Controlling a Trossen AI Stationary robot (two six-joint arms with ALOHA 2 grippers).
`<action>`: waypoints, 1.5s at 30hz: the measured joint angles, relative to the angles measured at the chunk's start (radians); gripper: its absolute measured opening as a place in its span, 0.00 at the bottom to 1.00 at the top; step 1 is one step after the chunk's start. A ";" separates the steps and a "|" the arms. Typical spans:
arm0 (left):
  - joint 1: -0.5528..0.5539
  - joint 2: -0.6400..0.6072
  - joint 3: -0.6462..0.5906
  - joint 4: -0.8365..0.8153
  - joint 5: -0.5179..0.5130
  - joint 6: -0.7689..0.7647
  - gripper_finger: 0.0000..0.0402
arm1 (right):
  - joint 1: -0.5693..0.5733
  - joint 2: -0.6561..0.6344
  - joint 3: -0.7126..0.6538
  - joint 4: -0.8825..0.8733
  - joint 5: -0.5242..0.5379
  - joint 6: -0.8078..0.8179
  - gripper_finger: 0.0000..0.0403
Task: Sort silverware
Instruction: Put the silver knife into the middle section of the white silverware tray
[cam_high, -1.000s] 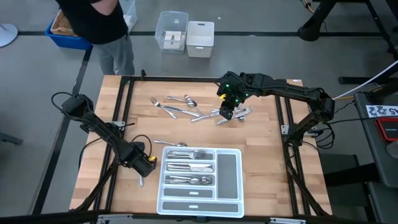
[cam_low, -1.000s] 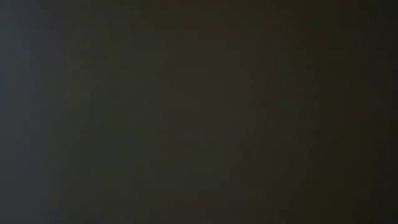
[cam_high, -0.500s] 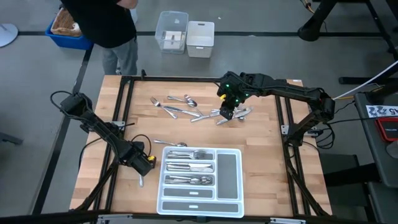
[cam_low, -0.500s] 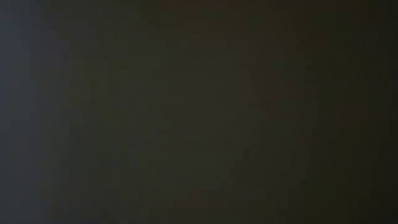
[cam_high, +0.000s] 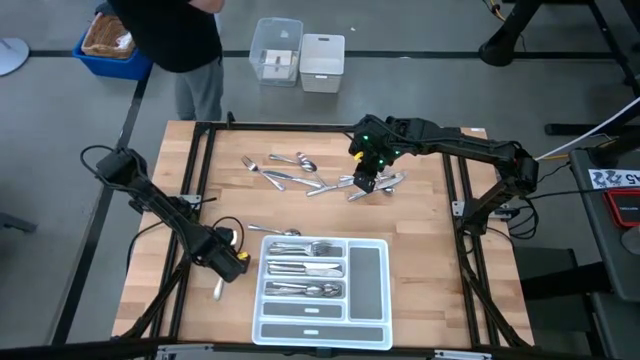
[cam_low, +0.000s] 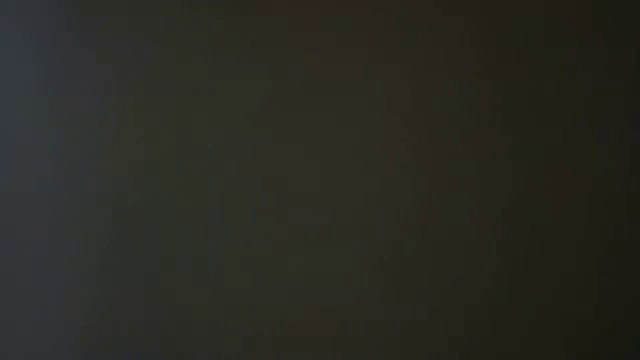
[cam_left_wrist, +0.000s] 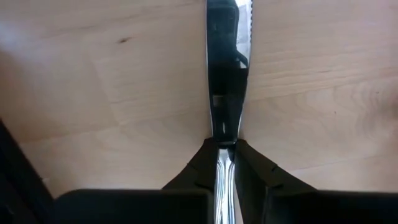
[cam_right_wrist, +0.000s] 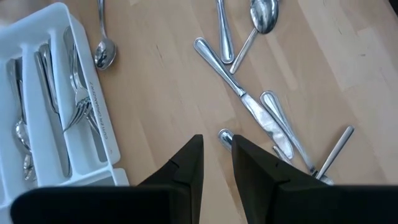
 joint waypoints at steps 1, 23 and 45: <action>0.000 -0.007 0.000 0.000 -0.003 0.002 0.06 | 0.000 0.000 0.000 0.000 0.000 -0.007 0.21; 0.002 -0.307 0.000 0.031 -0.268 0.298 0.07 | 0.000 0.000 0.000 0.003 0.000 -0.008 0.21; 0.252 -0.236 0.003 0.759 -0.334 1.450 0.07 | 0.000 0.000 0.000 0.005 0.000 -0.008 0.21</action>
